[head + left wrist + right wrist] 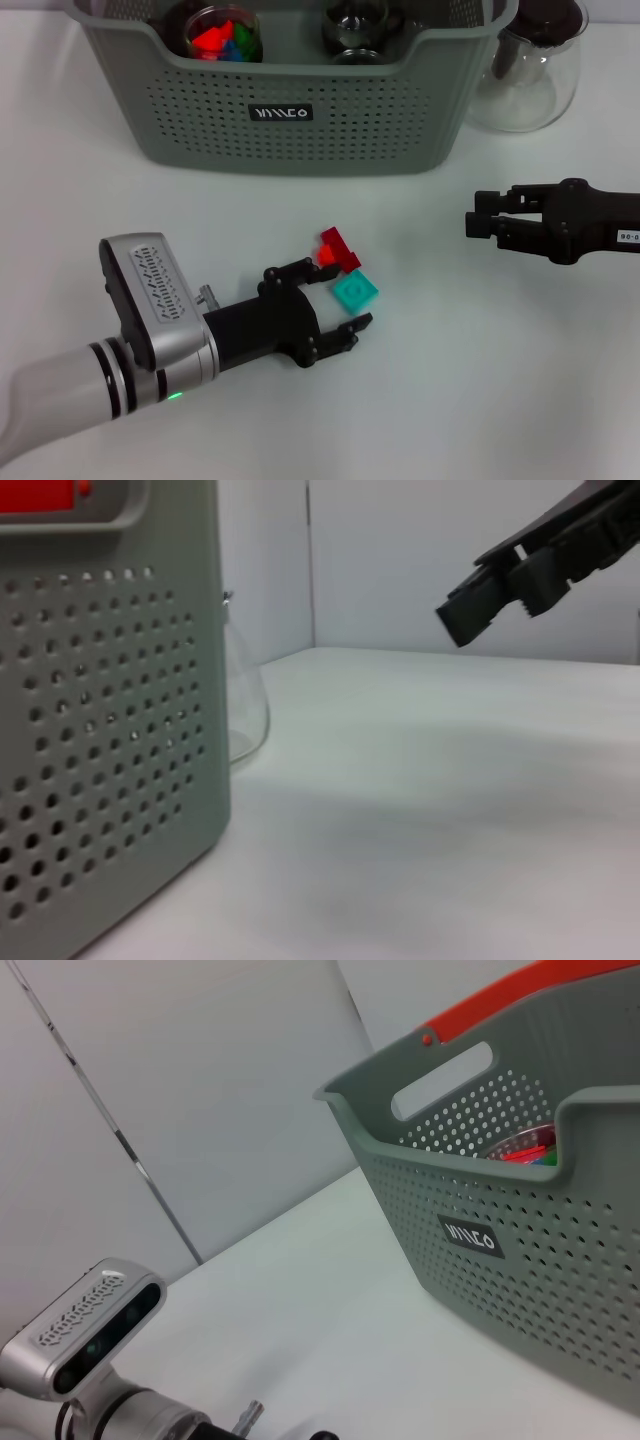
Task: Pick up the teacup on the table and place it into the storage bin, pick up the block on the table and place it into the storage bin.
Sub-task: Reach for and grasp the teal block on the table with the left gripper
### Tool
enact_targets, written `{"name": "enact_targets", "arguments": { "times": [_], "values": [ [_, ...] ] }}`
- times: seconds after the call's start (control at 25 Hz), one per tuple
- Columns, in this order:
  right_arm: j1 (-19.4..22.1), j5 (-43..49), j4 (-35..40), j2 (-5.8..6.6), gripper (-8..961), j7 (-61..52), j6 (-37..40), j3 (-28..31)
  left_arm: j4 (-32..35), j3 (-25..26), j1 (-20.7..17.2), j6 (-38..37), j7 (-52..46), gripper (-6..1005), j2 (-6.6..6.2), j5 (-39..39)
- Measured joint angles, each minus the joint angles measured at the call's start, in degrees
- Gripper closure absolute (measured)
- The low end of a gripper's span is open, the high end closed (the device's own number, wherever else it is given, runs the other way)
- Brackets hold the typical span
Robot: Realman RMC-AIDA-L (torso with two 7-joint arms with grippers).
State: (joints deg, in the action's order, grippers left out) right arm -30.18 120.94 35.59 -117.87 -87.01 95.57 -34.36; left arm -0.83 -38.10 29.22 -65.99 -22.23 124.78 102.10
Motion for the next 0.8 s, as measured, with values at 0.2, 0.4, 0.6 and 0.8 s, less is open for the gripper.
{"name": "enact_targets", "arguments": {
  "times": [0.2,0.4,0.6,0.8],
  "values": [
    [0.03,0.0,0.0,-0.07,529,0.0,0.05,0.05,-0.79,-0.1,0.32,-0.12,1.15,368,0.03,0.03],
    [0.04,0.05,0.0,-0.08,529,0.0,0.06,0.03,-1.24,0.26,0.49,0.34,1.62,379,0.03,-0.2],
    [0.04,0.09,0.0,-0.08,529,0.0,0.09,0.05,-1.18,0.26,0.91,0.61,1.62,390,0.02,0.04],
    [0.04,0.09,0.0,-0.08,529,0.0,0.14,0.15,-0.89,0.28,0.76,0.27,1.52,401,-0.2,-0.12]
  ]
}}
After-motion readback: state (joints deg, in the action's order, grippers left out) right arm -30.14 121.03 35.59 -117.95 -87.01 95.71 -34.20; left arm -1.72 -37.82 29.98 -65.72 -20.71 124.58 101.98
